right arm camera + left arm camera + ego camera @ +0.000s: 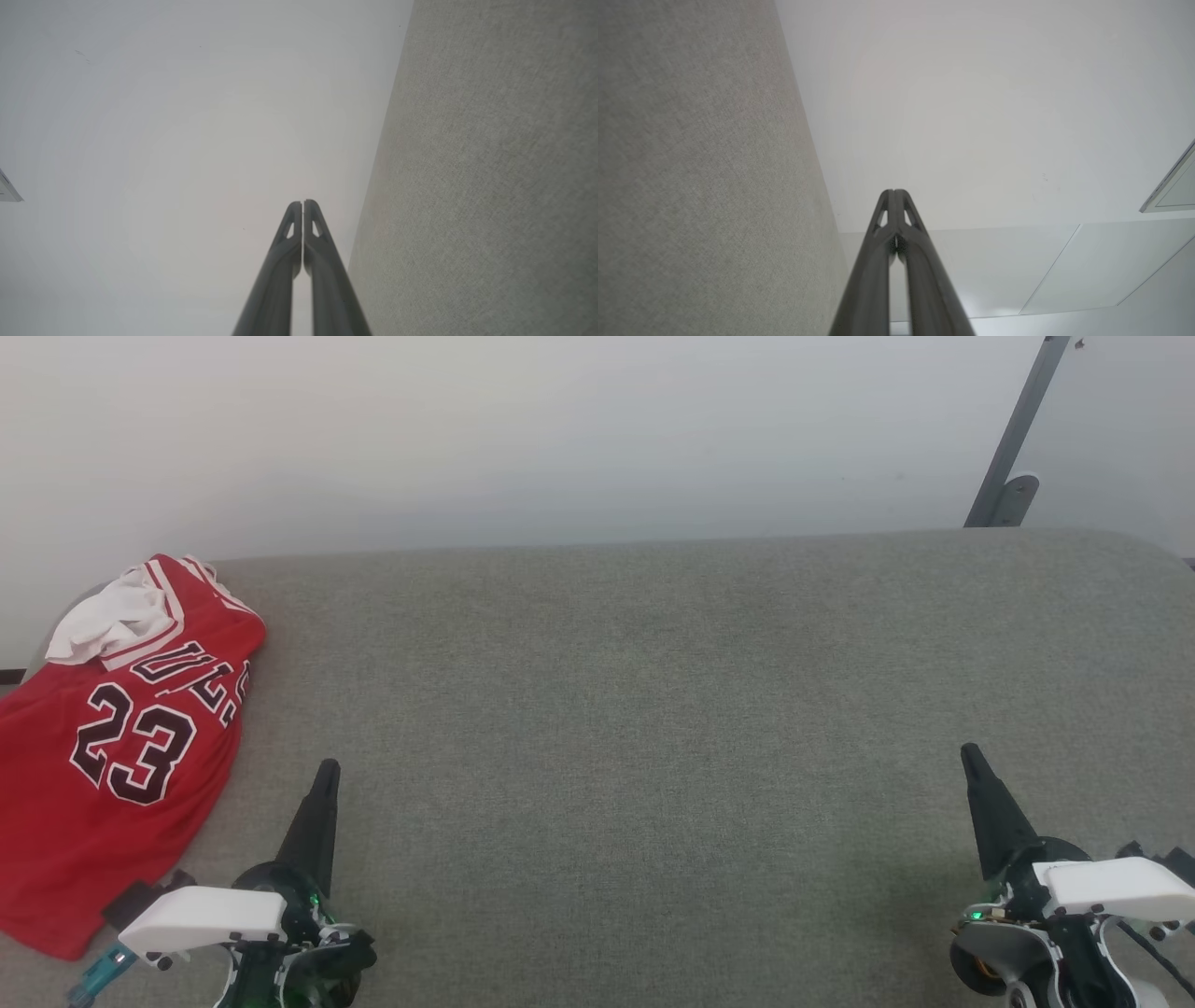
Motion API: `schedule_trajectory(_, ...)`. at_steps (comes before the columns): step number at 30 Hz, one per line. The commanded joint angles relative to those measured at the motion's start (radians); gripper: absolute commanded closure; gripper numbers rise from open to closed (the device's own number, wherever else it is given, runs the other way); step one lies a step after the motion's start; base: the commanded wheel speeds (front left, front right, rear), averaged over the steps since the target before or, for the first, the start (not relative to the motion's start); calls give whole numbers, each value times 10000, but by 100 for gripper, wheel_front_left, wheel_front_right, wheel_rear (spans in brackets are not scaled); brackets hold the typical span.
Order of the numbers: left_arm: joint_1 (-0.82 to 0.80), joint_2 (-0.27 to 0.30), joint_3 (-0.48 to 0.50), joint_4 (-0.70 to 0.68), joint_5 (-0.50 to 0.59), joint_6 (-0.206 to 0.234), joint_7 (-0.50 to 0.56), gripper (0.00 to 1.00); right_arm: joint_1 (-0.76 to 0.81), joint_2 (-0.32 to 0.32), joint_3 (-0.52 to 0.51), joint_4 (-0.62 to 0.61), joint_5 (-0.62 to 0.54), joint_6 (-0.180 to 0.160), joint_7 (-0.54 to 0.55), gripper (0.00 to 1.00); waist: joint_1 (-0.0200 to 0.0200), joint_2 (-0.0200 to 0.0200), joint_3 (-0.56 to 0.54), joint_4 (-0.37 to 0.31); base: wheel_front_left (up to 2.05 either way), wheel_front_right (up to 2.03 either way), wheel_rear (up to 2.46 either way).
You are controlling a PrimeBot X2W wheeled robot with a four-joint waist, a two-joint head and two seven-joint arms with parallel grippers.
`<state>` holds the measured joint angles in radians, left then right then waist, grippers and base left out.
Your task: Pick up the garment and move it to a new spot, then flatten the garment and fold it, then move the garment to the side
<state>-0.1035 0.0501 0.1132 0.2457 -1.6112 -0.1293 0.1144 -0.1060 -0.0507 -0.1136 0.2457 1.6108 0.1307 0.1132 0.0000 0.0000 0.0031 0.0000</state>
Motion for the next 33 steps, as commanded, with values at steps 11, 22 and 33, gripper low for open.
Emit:
schedule_trajectory(11, -116, -27, 16, -12, -36, -52, 21, 100, -48, 34, -9, -27, 43, 0, 18, 100, 0, 0, 0, 0, 0, 0, 0)
schedule_trajectory(22, -116, -27, 16, -12, -36, -52, 21, 100, -48, 32, -7, -27, 43, 0, 20, 100, 0, 0, 0, 0, 0, 0, 0)
schedule_trajectory(33, -116, -27, 16, -12, -36, -52, 21, 100, -48, 32, -9, -27, 43, 0, 18, 100, 0, 0, 0, 0, 0, 0, 0)
